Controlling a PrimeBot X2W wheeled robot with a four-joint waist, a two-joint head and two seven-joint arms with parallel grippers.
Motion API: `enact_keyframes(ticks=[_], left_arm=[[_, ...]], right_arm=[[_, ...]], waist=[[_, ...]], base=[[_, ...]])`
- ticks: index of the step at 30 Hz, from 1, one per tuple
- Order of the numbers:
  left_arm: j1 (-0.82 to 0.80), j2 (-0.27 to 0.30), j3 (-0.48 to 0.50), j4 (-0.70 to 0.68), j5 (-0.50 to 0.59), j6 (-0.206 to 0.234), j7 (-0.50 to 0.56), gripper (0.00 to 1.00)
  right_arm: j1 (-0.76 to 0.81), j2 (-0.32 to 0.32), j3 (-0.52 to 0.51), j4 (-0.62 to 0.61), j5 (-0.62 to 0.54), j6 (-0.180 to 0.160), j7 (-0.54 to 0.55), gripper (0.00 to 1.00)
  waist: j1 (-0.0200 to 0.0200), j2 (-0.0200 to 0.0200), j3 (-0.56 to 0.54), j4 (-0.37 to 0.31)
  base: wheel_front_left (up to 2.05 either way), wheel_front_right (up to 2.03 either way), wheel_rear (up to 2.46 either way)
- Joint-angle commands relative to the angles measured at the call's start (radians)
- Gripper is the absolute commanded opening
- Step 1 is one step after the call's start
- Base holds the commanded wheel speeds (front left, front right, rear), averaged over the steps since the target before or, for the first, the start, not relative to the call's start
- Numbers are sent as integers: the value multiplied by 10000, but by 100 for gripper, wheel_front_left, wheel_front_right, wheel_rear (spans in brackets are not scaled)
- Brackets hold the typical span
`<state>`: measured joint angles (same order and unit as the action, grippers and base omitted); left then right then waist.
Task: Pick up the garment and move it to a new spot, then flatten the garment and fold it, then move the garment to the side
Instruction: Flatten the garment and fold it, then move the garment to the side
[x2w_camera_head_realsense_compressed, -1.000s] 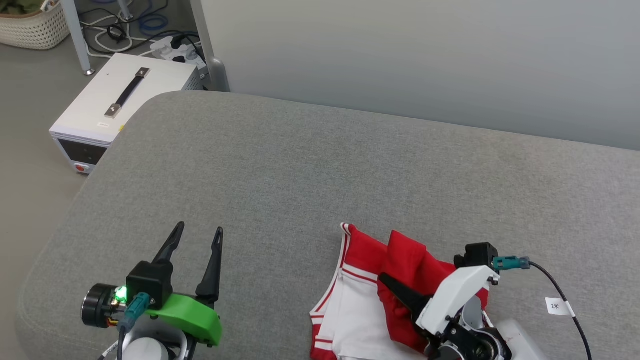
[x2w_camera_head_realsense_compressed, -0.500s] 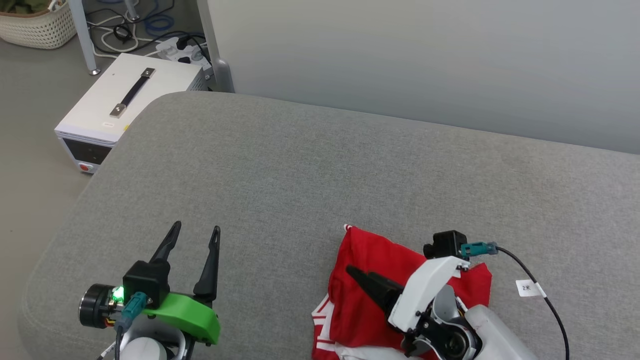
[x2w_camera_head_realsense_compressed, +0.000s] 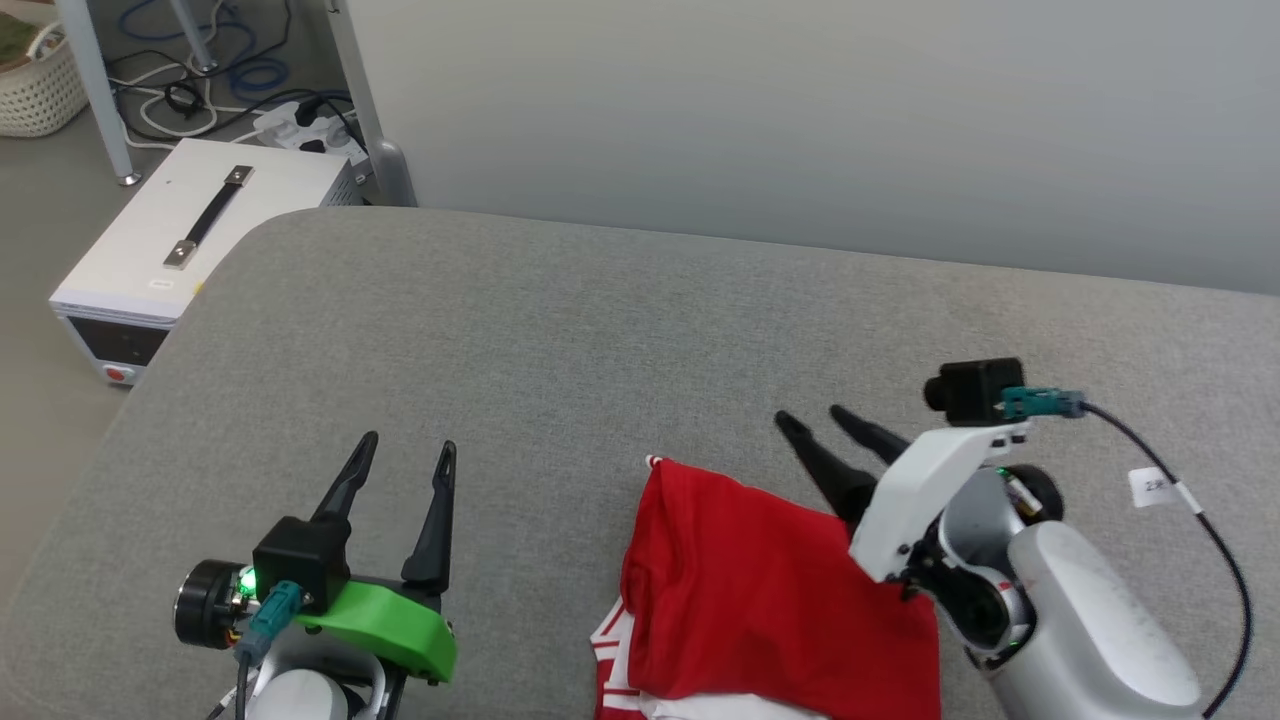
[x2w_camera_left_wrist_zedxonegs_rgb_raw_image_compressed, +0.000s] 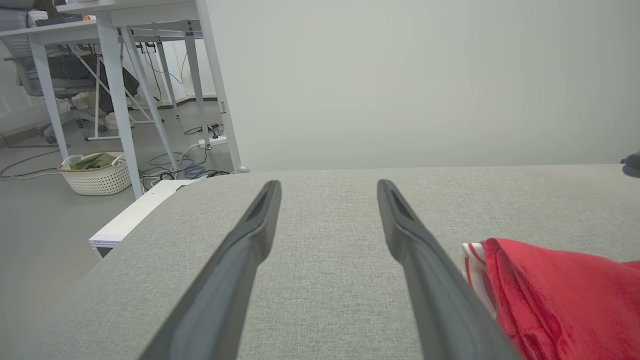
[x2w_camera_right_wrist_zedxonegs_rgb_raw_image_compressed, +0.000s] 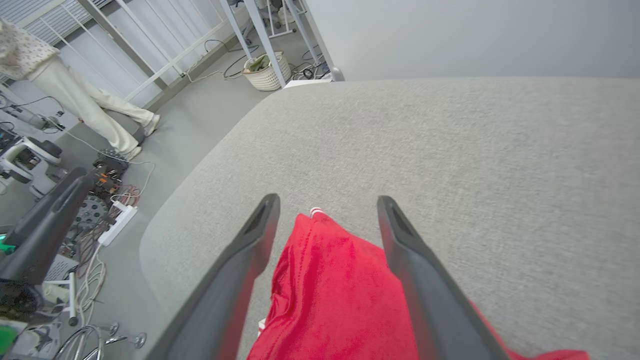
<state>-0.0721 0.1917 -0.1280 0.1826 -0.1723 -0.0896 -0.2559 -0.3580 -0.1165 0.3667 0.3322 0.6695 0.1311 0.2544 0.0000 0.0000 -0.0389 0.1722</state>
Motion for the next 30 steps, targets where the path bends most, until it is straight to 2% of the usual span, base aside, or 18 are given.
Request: enact_keyframes(ticks=[1,7,11,14,20,24,30], left_arm=[[113,-91,4,-82,-115,-38,-59,100],[4,-354,107,-273,-538,-139,-59,100],[0,-426,104,-369,-523,-167,-59,100],[43,-476,88,-397,-496,-192,-59,100],[418,-366,38,-536,-344,-278,-59,100],[689,-509,208,-840,-328,-301,-59,100],[894,-744,404,-1160,-165,-338,-59,100]], right_arm=[[-41,-248,-222,-296,-324,-4,-85,100],[251,-1824,-940,-1846,-2099,-4,-722,100],[811,-2486,-1993,-2480,-3071,-4,-1460,100],[1349,-2498,-2659,-2894,-3440,-4,-2040,100],[2990,-1732,-3706,-3850,-4057,-4,-3511,100],[3699,-1081,-3943,-3995,-4275,-4,-3980,100],[4076,-588,-3915,-3858,-4394,-4,-4289,100]], waist=[[0,0,69,-247],[0,0,228,-639],[0,0,346,-878],[0,0,412,-1006],[0,0,519,-1291],[0,0,546,-1354],[0,0,579,-1343]], base=[[0,0,0],[0,0,0],[0,0,0],[0,0,0],[0,0,0],[0,0,0],[0,0,0]])
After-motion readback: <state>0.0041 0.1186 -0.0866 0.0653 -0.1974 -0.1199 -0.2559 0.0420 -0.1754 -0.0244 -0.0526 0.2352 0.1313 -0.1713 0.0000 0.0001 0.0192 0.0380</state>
